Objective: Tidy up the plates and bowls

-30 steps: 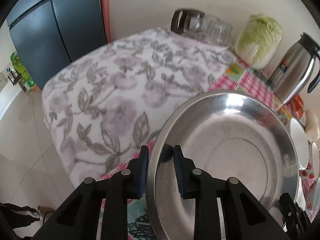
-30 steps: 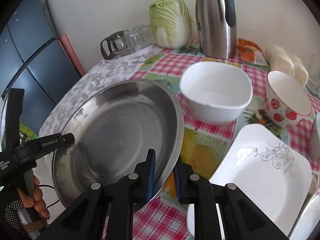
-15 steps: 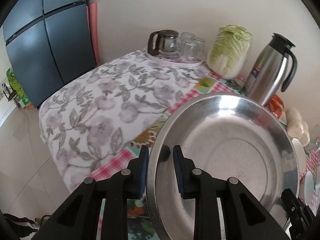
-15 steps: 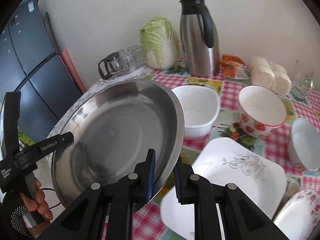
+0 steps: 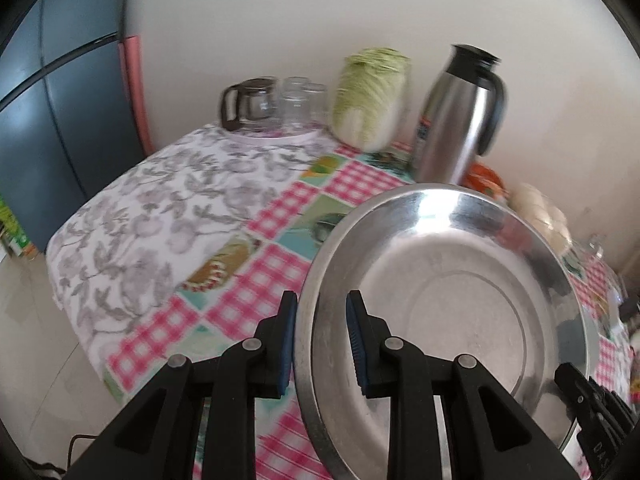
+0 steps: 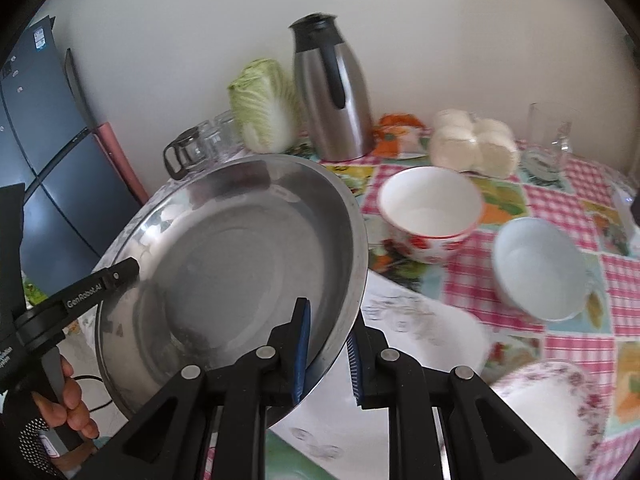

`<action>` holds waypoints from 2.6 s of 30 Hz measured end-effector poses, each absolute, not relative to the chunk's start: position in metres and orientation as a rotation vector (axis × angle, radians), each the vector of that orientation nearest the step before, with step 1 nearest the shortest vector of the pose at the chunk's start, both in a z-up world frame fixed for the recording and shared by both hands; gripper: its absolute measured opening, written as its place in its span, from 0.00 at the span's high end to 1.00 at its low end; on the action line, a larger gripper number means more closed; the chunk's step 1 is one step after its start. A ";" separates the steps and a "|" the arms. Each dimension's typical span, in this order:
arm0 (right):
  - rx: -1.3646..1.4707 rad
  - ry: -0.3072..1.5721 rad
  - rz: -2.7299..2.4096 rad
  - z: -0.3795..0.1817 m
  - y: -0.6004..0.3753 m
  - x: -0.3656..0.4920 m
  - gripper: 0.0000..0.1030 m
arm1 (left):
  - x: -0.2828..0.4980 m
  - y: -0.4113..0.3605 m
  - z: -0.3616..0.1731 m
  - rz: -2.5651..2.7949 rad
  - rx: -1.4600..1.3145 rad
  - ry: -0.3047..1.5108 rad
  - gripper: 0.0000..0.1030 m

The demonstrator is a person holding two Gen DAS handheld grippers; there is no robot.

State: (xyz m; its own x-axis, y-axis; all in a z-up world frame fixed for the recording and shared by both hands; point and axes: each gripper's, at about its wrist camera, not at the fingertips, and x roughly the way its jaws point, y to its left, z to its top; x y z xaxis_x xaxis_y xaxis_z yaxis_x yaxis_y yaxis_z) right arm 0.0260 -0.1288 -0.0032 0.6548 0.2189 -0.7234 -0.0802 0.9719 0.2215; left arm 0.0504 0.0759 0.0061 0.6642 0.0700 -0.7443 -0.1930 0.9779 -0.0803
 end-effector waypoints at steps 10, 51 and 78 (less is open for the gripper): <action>0.210 0.806 0.082 0.015 -0.180 -0.008 0.82 | 0.040 0.025 0.010 0.029 -0.088 0.825 0.75; 0.094 1.096 -0.055 -0.050 -0.203 -0.011 0.78 | 0.054 -0.017 -0.054 -0.081 0.106 1.137 0.75; 0.148 1.020 -0.066 -0.033 -0.207 -0.009 0.31 | 0.058 -0.016 -0.043 -0.052 0.119 1.100 0.26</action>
